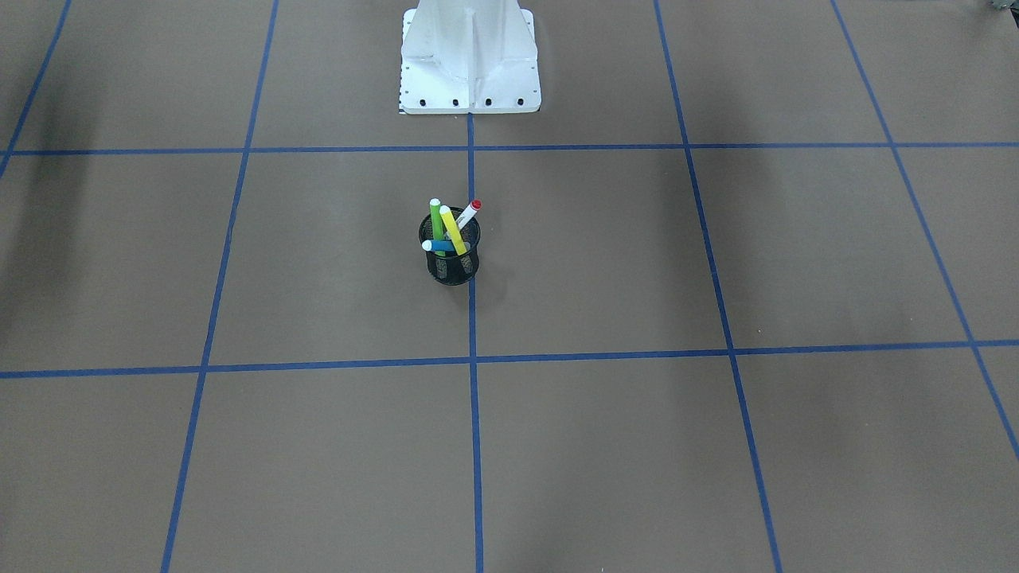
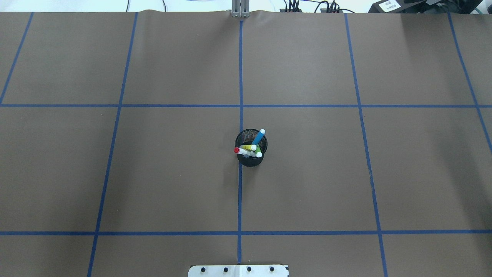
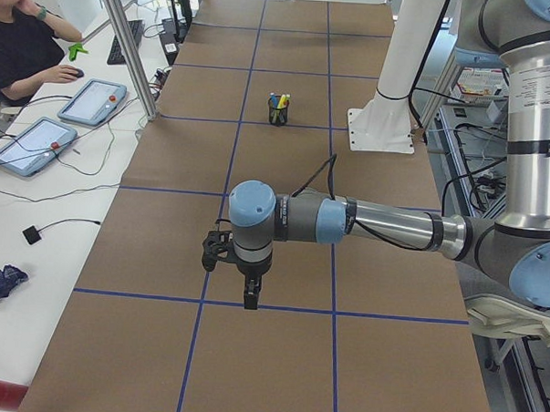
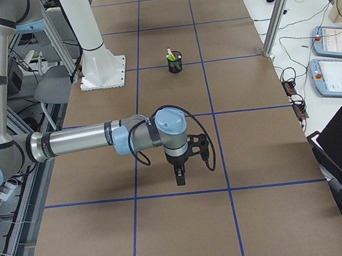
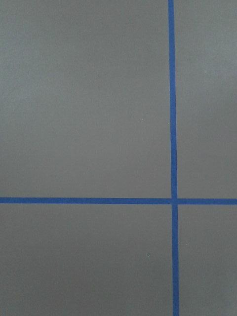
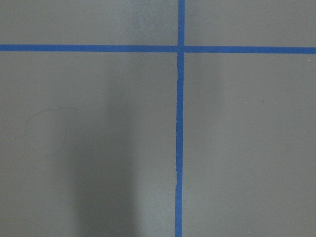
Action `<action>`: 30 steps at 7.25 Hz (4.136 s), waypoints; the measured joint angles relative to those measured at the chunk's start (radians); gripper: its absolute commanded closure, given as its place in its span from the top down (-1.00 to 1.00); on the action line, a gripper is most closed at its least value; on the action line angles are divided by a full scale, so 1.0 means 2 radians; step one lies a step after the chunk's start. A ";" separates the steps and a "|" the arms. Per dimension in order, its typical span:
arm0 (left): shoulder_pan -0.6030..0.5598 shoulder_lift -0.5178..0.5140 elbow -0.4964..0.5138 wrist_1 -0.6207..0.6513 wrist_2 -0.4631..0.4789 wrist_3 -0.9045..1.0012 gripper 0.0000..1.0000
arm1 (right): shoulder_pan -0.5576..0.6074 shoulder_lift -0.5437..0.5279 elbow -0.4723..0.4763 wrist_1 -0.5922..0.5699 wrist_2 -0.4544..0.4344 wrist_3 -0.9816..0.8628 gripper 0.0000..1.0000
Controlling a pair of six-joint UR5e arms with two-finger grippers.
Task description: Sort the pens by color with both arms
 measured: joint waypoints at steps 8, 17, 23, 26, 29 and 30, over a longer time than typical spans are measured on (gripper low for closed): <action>0.000 -0.005 -0.007 0.003 -0.001 -0.001 0.99 | 0.002 0.011 0.025 -0.042 0.006 -0.002 0.99; 0.001 0.000 0.013 -0.023 -0.034 0.003 1.00 | 0.002 0.048 0.008 -0.046 0.035 0.020 0.99; 0.001 0.001 0.011 -0.025 -0.035 0.003 1.00 | -0.001 0.090 0.020 -0.117 0.055 0.102 0.99; 0.001 0.001 0.010 -0.025 -0.035 0.003 1.00 | -0.023 0.117 0.029 -0.139 0.057 0.144 0.99; 0.001 0.001 0.009 -0.025 -0.036 0.002 1.00 | -0.059 0.172 0.025 -0.158 0.066 0.202 0.99; 0.001 0.001 0.008 -0.025 -0.036 0.002 1.00 | -0.071 0.200 0.024 -0.177 0.083 0.213 0.99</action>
